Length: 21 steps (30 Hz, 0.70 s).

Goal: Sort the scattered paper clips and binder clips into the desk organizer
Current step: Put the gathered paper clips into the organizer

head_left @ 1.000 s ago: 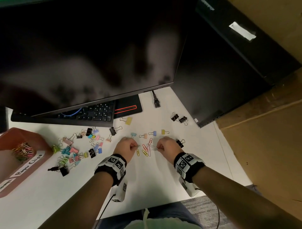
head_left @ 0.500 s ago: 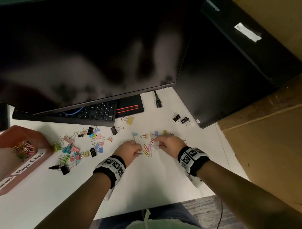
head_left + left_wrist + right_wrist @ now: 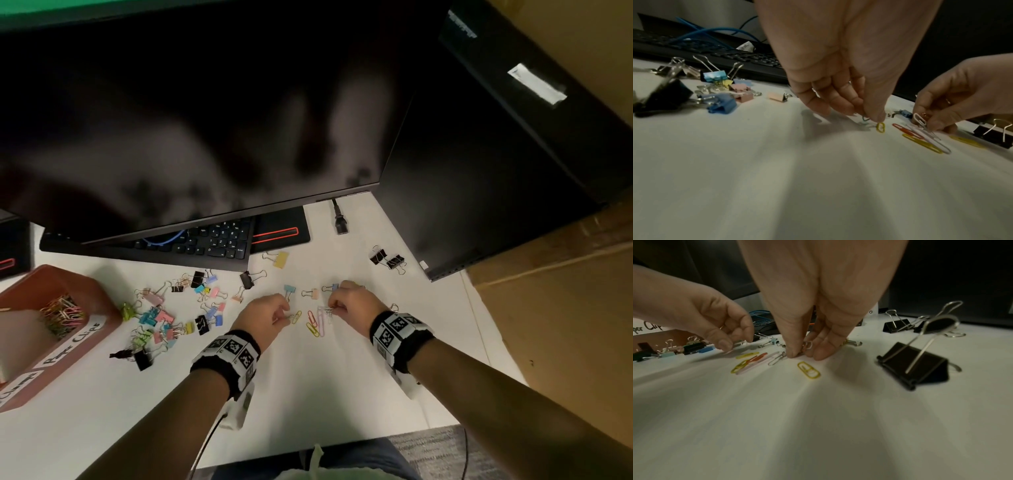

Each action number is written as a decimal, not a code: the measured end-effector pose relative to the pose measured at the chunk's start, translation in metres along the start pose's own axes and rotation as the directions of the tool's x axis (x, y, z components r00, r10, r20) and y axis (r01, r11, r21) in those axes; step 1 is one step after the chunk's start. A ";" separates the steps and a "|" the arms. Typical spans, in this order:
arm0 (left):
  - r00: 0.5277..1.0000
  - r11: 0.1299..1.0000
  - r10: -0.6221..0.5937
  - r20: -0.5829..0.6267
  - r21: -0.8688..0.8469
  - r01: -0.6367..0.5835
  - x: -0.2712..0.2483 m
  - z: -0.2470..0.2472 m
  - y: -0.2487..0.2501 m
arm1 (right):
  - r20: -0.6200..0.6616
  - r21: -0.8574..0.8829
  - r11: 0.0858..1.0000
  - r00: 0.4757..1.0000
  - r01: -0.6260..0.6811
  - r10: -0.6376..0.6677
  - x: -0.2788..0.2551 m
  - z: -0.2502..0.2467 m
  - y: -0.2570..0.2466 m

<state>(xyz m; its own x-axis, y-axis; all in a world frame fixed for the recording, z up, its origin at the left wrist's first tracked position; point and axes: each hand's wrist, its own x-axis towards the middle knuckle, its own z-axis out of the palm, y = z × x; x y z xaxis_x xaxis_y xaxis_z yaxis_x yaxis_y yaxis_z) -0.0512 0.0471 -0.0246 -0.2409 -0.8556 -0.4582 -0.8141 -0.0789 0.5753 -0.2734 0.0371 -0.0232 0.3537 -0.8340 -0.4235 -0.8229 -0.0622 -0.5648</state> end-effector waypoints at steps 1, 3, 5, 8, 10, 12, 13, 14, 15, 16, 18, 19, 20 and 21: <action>1.000 0.999 -0.028 0.010 -0.032 0.028 -0.001 0.000 0.002 | -0.015 0.018 1.000 1.000 -0.008 0.008 -0.001 0.001 0.002; 0.997 0.996 -0.063 0.035 -0.063 0.065 0.000 0.002 0.006 | -0.041 0.052 0.998 0.999 -0.020 0.022 -0.003 0.003 0.005; 0.994 0.993 -0.093 0.050 -0.062 0.096 0.002 0.008 0.012 | -0.055 0.080 0.997 0.998 -0.016 0.021 -0.006 0.003 0.008; 0.995 0.995 -0.099 -0.010 0.004 0.099 0.007 0.014 0.015 | -0.095 0.137 0.990 0.995 -0.019 0.032 -0.009 -0.001 0.011; 0.998 0.997 -0.062 -0.034 0.038 0.063 0.009 0.017 0.015 | -0.126 0.178 0.983 0.990 -0.041 0.064 -0.013 -0.006 0.016; 0.999 0.997 -0.005 -0.036 0.076 0.008 0.011 0.017 0.013 | -0.128 0.194 0.979 0.988 -0.063 0.089 -0.021 -0.008 0.022; 0.999 0.994 0.017 -0.030 0.106 -0.014 0.011 0.016 0.014 | -0.113 0.187 0.980 0.989 -0.069 0.092 -0.025 -0.008 0.024; 0.999 0.990 0.035 -0.018 0.136 -0.033 0.011 0.015 0.014 | -0.093 0.176 0.982 0.992 -0.070 0.088 -0.029 -0.007 0.025; 0.998 0.986 0.056 -0.005 0.159 -0.055 0.011 0.014 0.015 | -0.077 0.170 0.983 0.994 -0.068 0.082 -0.033 -0.004 0.025; 0.997 0.982 0.077 0.009 0.174 -0.077 0.011 0.014 0.016 | -0.067 0.166 0.984 0.995 -0.066 0.078 -0.035 -0.001 0.024; 0.994 0.977 0.102 0.034 0.185 -0.107 0.011 0.014 0.018 | -0.073 0.149 0.987 0.994 -0.064 0.076 -0.036 0.005 0.022; 0.994 0.979 0.105 0.042 0.172 -0.111 0.010 0.014 0.018 | -0.078 0.137 0.988 0.994 -0.067 0.079 -0.034 0.008 0.022; 0.994 0.984 0.101 0.049 0.141 -0.107 0.009 0.014 0.018 | -0.084 0.123 0.990 0.993 -0.075 0.086 -0.032 0.008 0.021; 0.994 0.990 0.091 0.062 0.100 -0.097 0.008 0.014 0.018 | -0.082 0.113 0.989 0.991 -0.093 0.102 -0.030 0.008 0.020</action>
<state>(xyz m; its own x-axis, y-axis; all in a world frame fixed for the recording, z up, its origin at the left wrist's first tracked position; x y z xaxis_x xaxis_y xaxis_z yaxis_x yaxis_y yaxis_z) -0.0747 0.0459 -0.0273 -0.3460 -0.8261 -0.4448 -0.8358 0.0559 0.5462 -0.2966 0.0651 -0.0276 0.2300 -0.8780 -0.4198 -0.7966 0.0779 -0.5994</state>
